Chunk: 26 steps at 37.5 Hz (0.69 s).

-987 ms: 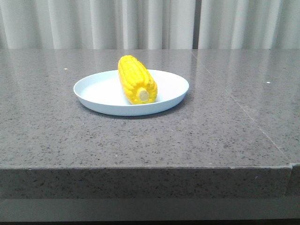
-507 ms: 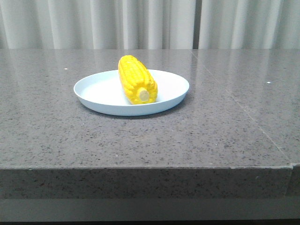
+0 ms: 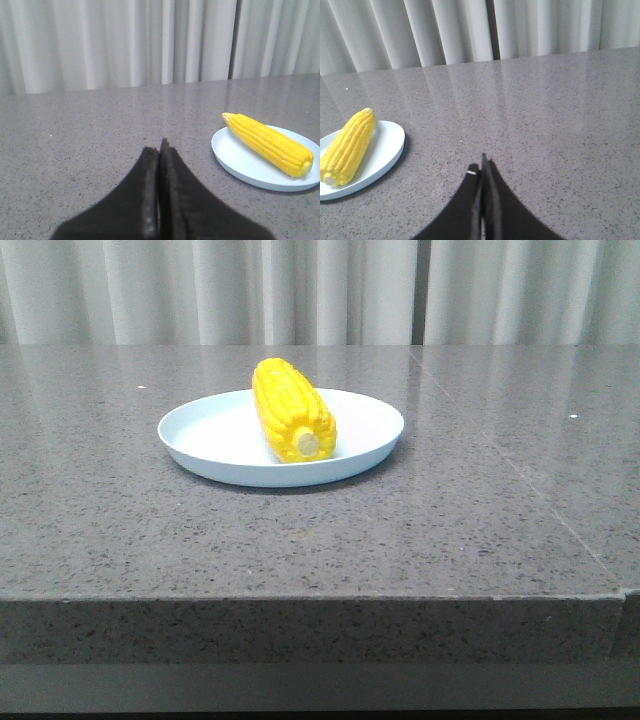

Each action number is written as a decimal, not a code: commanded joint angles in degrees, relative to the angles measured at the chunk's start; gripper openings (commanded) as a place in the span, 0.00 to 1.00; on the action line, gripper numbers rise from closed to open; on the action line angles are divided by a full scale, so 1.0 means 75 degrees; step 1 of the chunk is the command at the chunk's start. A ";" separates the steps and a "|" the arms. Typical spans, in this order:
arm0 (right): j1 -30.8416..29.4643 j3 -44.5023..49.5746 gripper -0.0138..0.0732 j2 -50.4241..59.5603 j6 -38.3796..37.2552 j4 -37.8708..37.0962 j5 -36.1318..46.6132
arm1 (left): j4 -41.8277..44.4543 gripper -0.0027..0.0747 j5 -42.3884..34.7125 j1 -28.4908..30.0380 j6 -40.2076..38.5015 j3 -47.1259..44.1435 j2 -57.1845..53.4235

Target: Place corn on plate with both arms

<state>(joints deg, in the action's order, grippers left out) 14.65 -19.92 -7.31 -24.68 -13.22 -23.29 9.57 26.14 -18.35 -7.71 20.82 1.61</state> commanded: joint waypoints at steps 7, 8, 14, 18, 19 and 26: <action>-0.0039 -0.0175 0.08 -0.0075 0.0022 -0.0193 0.0666 | -0.0725 0.01 -0.1367 0.0726 0.0546 -0.0548 0.0074; -0.0039 -0.0175 0.08 -0.0075 0.0022 -0.0193 0.0666 | -0.0885 0.01 -0.1491 0.0885 0.0741 -0.0663 0.0057; -0.0039 -0.0175 0.08 -0.0075 0.0022 -0.0193 0.0666 | -0.1419 0.01 -0.2379 0.1742 0.1074 -0.1499 -0.0220; -0.0039 -0.0175 0.08 -0.0075 0.0022 -0.0193 0.0666 | -0.1419 0.01 -0.2818 0.2074 0.1074 -0.2037 -0.0387; -0.0039 -0.0175 0.08 -0.0075 0.0022 -0.0193 0.0666 | -0.1419 0.01 -0.2834 0.2133 0.1028 -0.2144 -0.0371; -0.0039 -0.0175 0.08 -0.0075 0.0022 -0.0193 0.0650 | -0.1419 0.01 -0.2834 0.2376 0.1028 -0.2783 -0.0394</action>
<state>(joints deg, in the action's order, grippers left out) 14.65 -19.92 -7.18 -24.68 -13.22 -23.19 -0.58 10.10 -0.97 0.00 -0.21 -0.30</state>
